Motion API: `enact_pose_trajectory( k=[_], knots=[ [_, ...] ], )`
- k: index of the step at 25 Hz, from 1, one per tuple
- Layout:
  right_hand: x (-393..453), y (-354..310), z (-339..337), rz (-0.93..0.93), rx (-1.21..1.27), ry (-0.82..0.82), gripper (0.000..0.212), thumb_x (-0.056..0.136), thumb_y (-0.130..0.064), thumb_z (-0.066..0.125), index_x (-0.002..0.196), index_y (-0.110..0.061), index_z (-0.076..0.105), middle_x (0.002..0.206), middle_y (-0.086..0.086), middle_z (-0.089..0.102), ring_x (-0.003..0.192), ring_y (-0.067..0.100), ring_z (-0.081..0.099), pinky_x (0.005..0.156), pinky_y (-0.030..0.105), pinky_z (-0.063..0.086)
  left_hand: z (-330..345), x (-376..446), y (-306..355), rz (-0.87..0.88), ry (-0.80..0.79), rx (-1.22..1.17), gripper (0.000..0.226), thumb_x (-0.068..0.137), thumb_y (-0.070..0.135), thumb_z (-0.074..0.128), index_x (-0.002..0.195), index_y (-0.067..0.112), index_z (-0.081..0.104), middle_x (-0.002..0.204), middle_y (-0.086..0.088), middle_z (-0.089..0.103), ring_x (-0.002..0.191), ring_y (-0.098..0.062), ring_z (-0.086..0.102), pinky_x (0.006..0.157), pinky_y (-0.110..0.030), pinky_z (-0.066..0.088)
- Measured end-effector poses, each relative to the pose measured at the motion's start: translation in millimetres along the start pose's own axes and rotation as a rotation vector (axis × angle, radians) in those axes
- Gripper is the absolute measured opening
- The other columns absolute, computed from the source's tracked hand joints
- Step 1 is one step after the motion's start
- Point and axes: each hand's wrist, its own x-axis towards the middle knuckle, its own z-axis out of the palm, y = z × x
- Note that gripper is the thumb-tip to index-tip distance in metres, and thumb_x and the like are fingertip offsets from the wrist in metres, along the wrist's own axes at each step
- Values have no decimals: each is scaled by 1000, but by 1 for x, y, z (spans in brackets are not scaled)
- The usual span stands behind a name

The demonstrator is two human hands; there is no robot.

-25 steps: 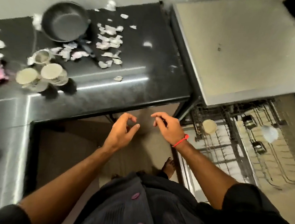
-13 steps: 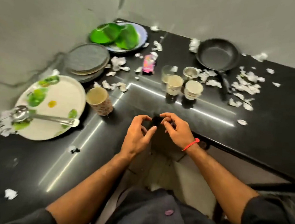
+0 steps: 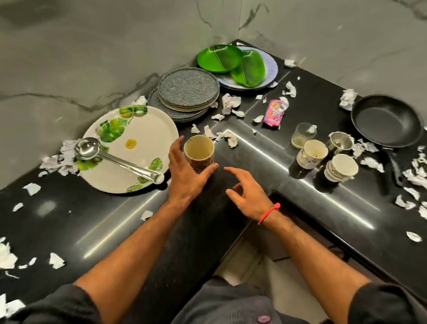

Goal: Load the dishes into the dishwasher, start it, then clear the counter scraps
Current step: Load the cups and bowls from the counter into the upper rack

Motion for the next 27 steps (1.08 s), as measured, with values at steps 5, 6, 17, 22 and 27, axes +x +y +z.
enact_pose_trajectory(
  k=[5,6,17,22,27],
  knots=[
    [-21,8,-19,-5,-36,23,61,92,-20,65,145,-36,39,141,-7,42,101,-6,49,80,11,43,6,28,3,28,-69,58,92,76,39,86,151,19,38,143,-7,50,134,-21,44,111,-29,34],
    [-29,9,-25,-18,-33,38,63,92,-21,65,146,-37,38,142,-8,41,104,-8,47,84,14,44,5,27,5,5,-77,66,89,76,45,84,150,23,39,141,-5,53,131,-20,47,108,-28,35],
    [-189,9,-75,-213,-245,412,87,76,-50,81,144,-16,39,153,10,33,141,27,37,109,47,41,88,-88,107,-852,-1484,-334,80,79,81,48,105,9,71,82,-15,65,61,-21,58,49,-27,50],
    [-286,23,-87,15,-175,624,87,75,-41,84,143,-13,37,144,9,45,132,26,47,107,47,42,144,-155,141,-747,-1807,-43,89,90,82,23,82,12,78,70,-7,67,45,-7,50,48,-22,49],
    [-385,41,-89,304,27,781,98,72,-45,83,150,-17,30,144,-3,43,134,15,45,113,35,37,197,-229,177,-668,-1974,257,95,79,93,21,71,17,77,62,-1,63,44,-6,48,49,-20,45]
  ],
)
